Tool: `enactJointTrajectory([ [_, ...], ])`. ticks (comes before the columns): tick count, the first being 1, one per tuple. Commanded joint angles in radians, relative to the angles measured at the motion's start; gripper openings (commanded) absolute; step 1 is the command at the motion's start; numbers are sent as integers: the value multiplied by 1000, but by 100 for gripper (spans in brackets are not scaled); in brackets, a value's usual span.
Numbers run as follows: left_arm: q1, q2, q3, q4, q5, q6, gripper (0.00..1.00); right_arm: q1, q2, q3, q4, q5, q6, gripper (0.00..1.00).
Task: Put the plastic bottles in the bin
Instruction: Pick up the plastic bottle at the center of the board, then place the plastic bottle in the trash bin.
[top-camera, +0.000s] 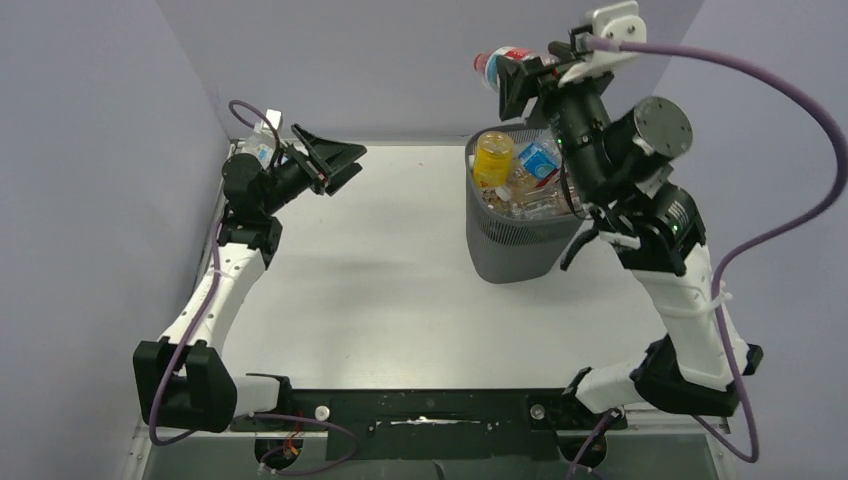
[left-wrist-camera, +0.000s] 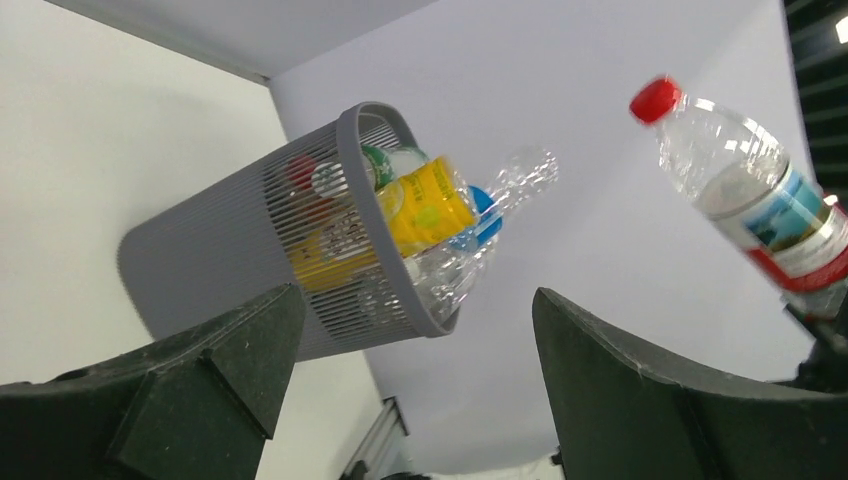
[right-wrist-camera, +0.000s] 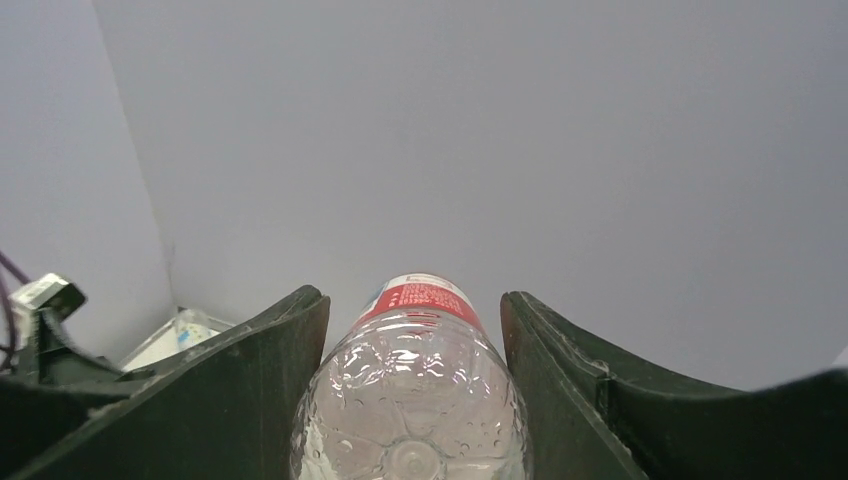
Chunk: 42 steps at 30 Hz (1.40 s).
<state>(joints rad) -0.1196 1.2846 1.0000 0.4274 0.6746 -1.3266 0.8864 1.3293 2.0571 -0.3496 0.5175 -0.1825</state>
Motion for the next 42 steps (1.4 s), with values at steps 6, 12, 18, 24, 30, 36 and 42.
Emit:
enactJointTrajectory([
  [6,1,31,107,-228,104,288,85,-341,241,402,-470,-331,207,56],
  [12,1,55,110,-233,129,312,85,-561,212,325,-508,-565,302,54],
  [18,0,59,83,-208,128,308,85,-675,203,270,-508,-707,322,53],
  [24,1,57,69,-202,122,315,86,-748,124,143,-374,-599,321,52],
  [30,-1,65,57,-190,121,313,86,-834,64,82,-288,-545,329,52],
  [36,-8,74,49,-171,113,306,86,-920,92,142,-363,-560,335,52],
  [42,-25,88,53,-170,104,308,86,-1061,146,219,-497,-726,378,53],
])
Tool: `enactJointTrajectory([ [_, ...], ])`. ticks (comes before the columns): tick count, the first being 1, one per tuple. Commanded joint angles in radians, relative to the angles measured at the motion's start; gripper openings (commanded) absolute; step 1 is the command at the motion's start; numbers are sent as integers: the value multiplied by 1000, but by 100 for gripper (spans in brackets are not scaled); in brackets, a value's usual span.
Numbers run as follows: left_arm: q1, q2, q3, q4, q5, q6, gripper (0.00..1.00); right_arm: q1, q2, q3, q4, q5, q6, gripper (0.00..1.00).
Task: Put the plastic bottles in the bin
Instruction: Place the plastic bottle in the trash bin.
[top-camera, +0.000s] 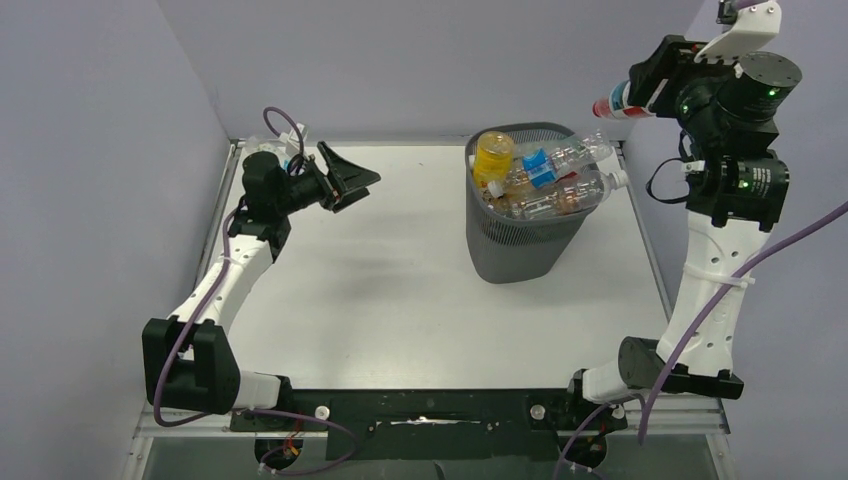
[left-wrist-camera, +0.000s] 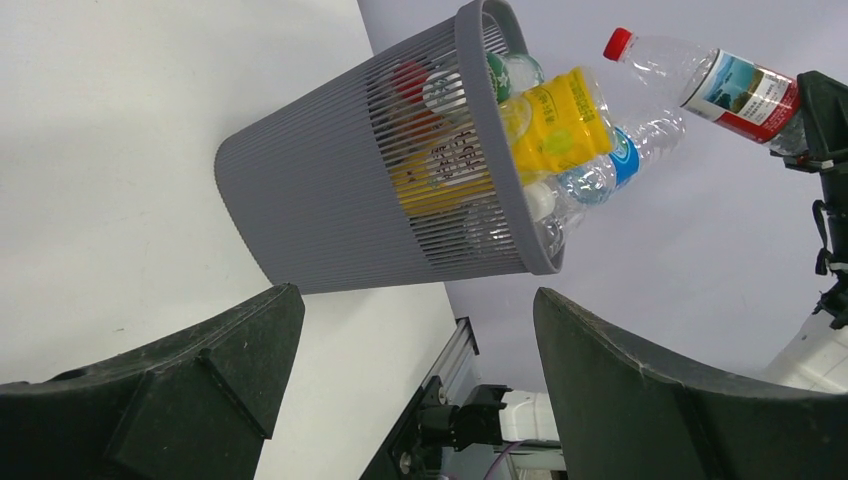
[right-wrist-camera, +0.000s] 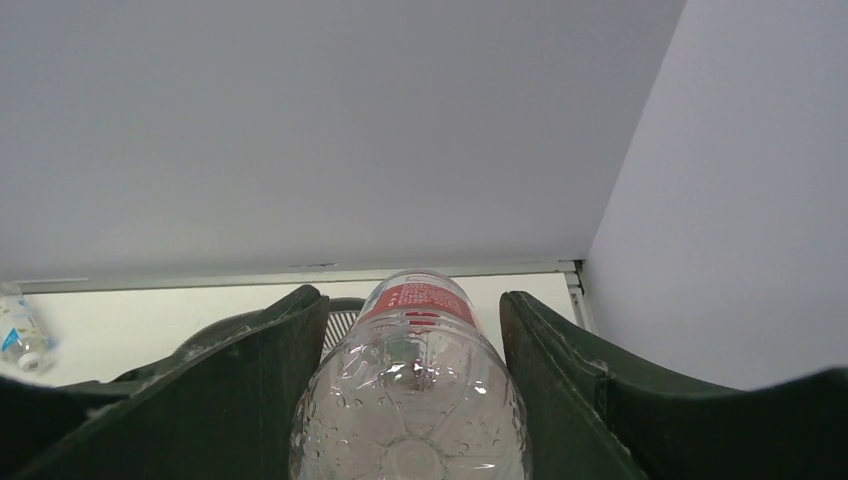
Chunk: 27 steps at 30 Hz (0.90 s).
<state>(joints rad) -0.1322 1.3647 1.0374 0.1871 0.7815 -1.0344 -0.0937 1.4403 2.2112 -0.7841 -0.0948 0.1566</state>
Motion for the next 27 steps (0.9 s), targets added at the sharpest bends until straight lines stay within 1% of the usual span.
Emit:
enactJointTrajectory([
  [1,-16,9,16,69,-4,17,86,-101,37,64,-76,-142,49,53],
  [7,-23,11,17,58,-11,29,86,-207,28,8,-86,-335,101,52],
  [10,-24,13,11,57,-14,34,86,-222,22,-21,-67,-414,120,52],
  [14,-24,15,5,61,-16,33,86,-222,35,-45,-67,-466,126,52],
  [16,-24,14,0,64,-16,35,86,-221,40,-67,-69,-468,125,52],
  [20,-24,15,-8,67,-13,36,86,-219,40,-112,-87,-415,109,51],
  [27,-24,22,-16,83,-13,30,86,-154,53,-130,-102,-313,79,50],
])
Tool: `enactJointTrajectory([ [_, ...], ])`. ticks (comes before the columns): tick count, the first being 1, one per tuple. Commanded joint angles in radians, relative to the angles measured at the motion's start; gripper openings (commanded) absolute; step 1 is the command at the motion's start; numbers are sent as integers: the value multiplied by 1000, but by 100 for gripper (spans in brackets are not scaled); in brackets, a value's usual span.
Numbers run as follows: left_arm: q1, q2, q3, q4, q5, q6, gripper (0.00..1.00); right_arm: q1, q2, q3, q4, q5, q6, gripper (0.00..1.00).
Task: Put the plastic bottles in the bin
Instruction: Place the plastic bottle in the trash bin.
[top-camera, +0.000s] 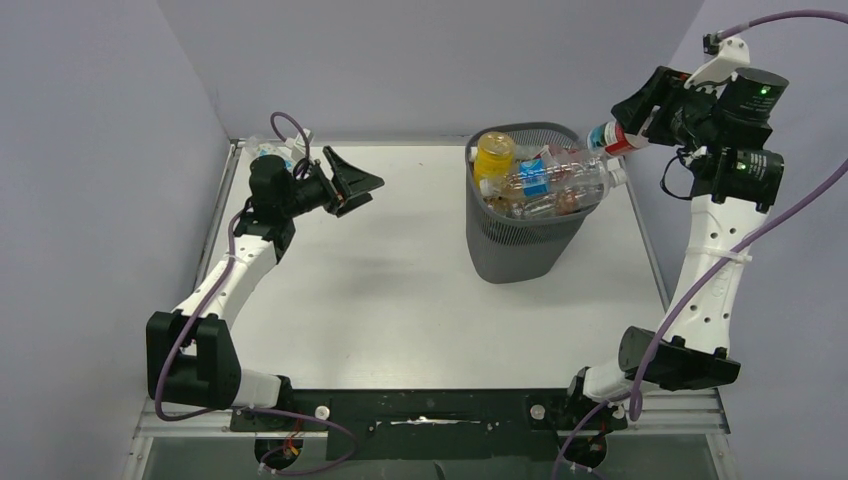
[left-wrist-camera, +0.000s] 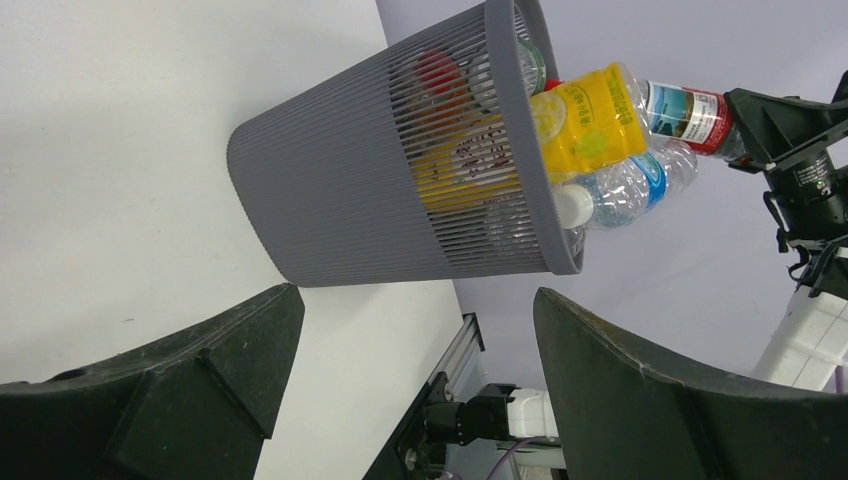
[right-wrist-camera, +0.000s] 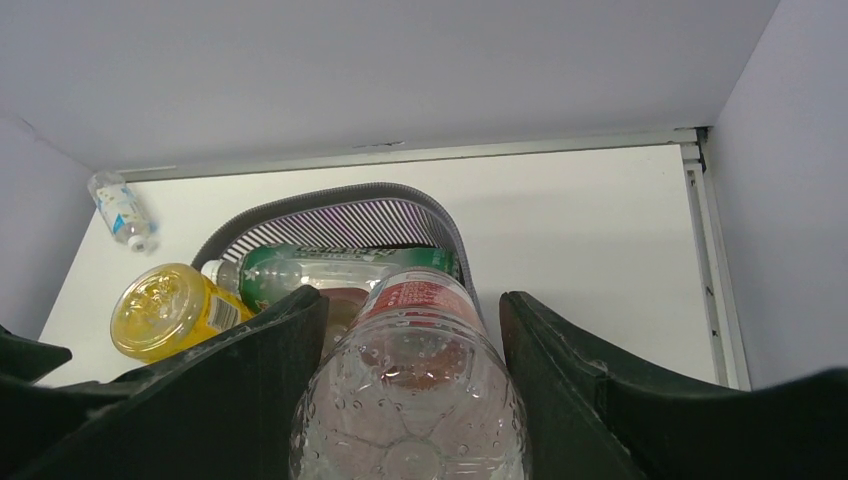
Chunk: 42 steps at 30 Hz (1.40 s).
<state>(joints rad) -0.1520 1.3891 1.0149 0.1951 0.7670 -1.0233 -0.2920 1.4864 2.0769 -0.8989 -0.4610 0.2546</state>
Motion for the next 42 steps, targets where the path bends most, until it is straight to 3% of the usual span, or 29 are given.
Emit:
enactJointTrajectory([
  [1,-4,-2,6,76,2,17,86,60,12,5,10,70,-23,50],
  [8,-4,-4,-4,78,0,19,86,143,35,-55,34,160,-40,51],
  [18,-4,4,6,79,2,18,86,145,27,-172,74,171,-48,54],
  [28,-1,12,10,76,3,25,86,133,37,-67,18,204,-39,92],
  [32,28,21,40,12,-14,81,86,122,31,29,-7,280,-31,97],
  [38,109,50,191,-273,-193,300,87,120,-45,32,7,397,-13,100],
  [42,157,79,277,-423,-445,411,87,124,-122,-12,46,278,8,100],
])
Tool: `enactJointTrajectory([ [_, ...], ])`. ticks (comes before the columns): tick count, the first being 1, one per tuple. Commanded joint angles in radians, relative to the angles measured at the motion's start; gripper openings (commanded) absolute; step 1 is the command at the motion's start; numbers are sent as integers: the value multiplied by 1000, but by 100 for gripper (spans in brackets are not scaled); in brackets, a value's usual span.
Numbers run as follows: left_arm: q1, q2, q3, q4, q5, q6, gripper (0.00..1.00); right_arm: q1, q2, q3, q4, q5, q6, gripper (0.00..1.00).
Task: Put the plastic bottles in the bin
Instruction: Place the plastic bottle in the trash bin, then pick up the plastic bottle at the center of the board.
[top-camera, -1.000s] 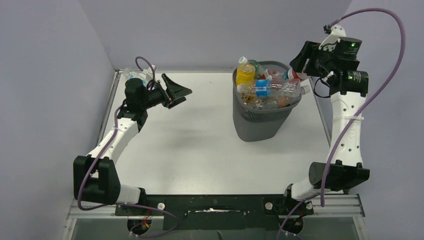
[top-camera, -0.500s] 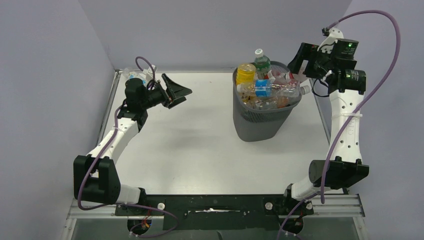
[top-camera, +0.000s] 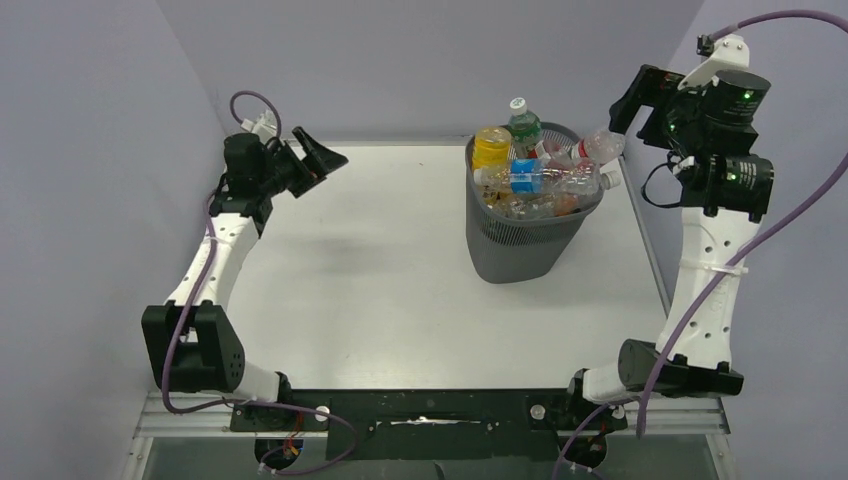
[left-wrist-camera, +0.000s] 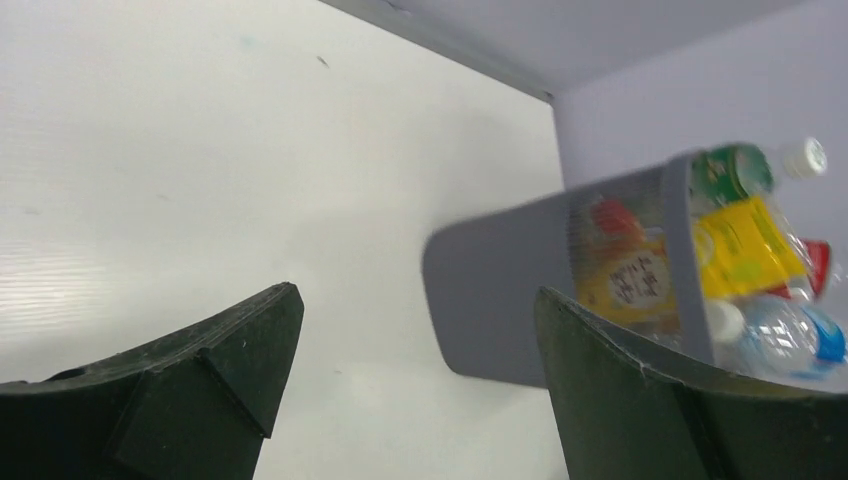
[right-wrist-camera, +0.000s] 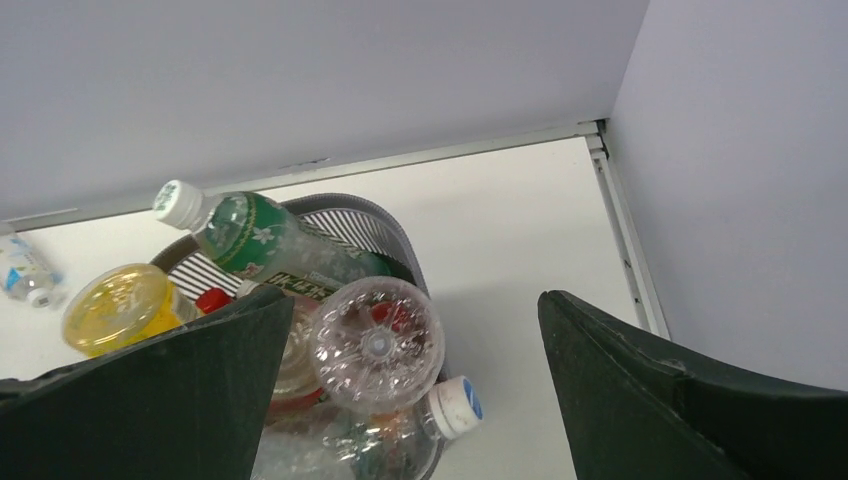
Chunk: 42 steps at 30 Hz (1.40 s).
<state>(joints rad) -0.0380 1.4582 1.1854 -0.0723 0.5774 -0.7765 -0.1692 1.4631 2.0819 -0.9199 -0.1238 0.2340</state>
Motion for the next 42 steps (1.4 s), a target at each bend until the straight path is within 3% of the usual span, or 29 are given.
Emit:
enactJointTrajectory([
  [1,58,18,114,-164,-305,175,87,11,-117,-28,77,-129,35,100],
  [5,138,75,126,-126,-408,173,87,117,-191,-113,107,-256,51,100],
  [7,184,193,201,-127,-478,179,87,231,-243,-204,133,-312,60,100],
  [13,208,442,439,-172,-584,196,87,499,-274,-307,165,-282,49,100],
  [18,211,598,576,-191,-648,180,86,651,-236,-350,171,-219,12,99],
  [26,208,793,718,-187,-668,113,84,722,-179,-444,237,-221,-1,99],
  [42,174,1014,924,-205,-692,73,84,747,-125,-501,276,-225,-17,99],
])
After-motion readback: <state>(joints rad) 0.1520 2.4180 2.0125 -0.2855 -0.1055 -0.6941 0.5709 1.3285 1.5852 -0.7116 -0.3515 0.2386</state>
